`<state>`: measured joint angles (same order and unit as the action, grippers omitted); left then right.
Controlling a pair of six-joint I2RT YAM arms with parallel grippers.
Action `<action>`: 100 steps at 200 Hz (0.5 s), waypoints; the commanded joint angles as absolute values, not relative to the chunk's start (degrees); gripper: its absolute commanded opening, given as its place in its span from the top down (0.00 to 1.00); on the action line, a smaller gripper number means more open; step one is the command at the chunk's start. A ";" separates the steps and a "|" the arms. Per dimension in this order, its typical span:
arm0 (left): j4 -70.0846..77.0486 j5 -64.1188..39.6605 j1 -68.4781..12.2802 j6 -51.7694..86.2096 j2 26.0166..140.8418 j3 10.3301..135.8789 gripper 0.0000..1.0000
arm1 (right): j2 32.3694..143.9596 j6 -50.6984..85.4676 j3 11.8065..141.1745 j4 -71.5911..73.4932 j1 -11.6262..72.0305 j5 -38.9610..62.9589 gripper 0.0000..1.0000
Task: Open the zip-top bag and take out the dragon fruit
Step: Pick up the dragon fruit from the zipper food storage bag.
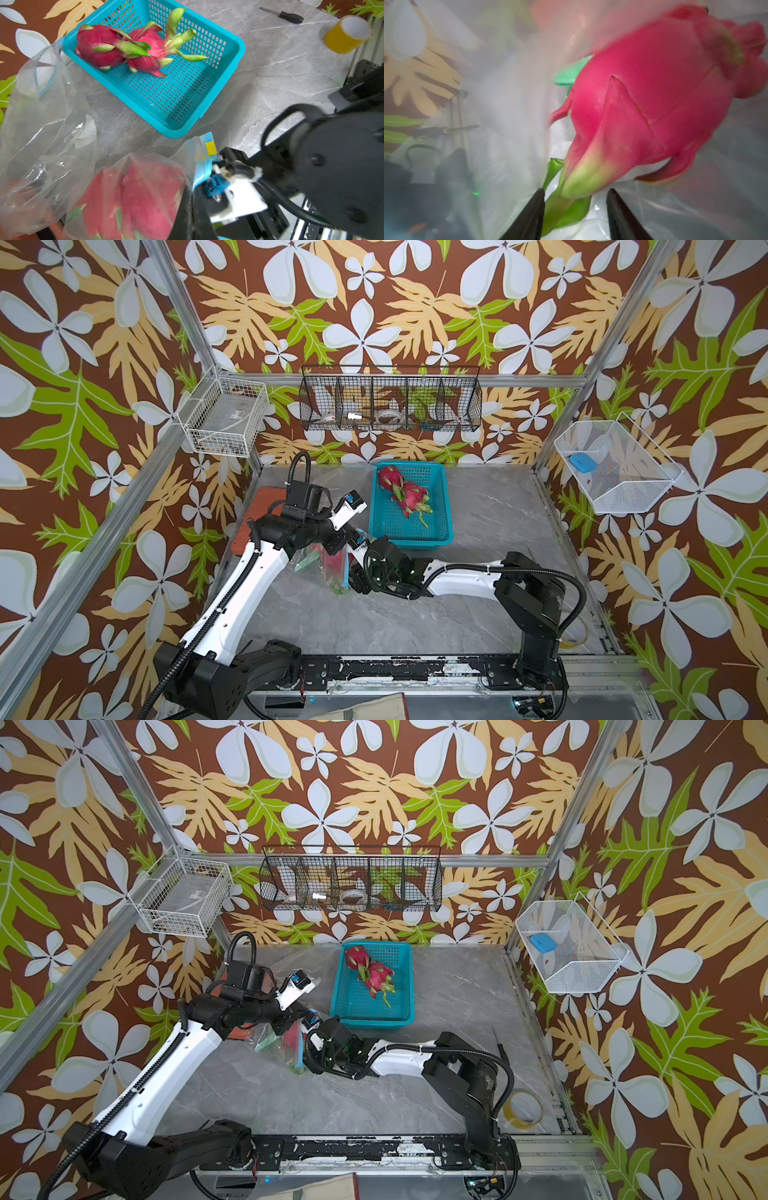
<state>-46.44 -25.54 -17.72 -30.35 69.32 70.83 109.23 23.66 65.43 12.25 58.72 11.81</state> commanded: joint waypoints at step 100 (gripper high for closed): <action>-49.84 -15.76 0.43 -48.12 65.04 59.65 0.37 | 104.99 24.17 54.03 24.38 57.39 12.99 0.46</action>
<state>-52.31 -23.09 -1.85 -41.25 64.75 65.45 106.45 24.99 56.88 16.47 57.30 10.59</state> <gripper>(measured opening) 0.672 0.509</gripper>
